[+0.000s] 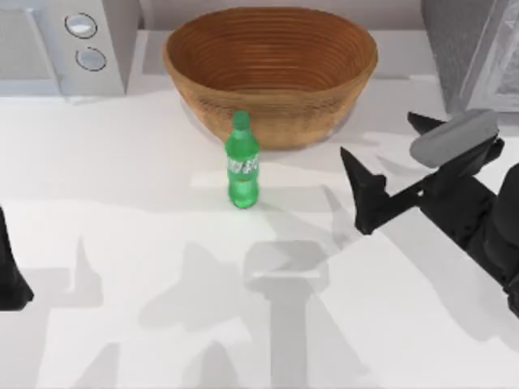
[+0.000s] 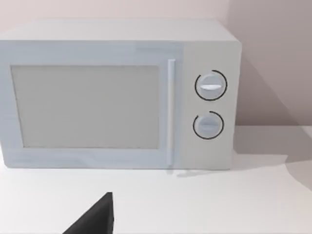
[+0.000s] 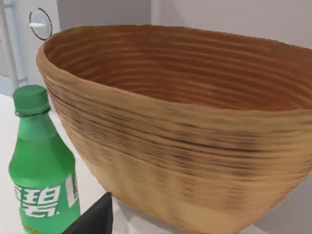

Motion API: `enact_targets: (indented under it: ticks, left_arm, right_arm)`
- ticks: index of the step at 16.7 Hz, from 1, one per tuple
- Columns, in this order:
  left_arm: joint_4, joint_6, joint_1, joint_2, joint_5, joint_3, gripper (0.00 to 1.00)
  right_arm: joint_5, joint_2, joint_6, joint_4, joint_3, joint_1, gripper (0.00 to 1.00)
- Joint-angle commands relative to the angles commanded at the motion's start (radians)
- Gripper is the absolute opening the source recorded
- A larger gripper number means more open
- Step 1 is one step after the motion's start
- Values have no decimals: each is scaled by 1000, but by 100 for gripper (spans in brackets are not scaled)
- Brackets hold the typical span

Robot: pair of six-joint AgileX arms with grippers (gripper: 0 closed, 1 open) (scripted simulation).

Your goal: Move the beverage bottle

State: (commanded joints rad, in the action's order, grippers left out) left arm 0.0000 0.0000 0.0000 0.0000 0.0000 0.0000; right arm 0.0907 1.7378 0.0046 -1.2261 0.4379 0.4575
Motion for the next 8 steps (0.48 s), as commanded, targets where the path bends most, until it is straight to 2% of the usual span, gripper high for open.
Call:
enact_targets:
  ticks: [4,8]
  left_arm:
    - [0,0,0,0,0,0,100]
    - [0,0,0,0,0,0,100]
  right_arm:
    - [15,329,4,-254,95,89,100]
    - [26,541,7,-434,168,150,100]
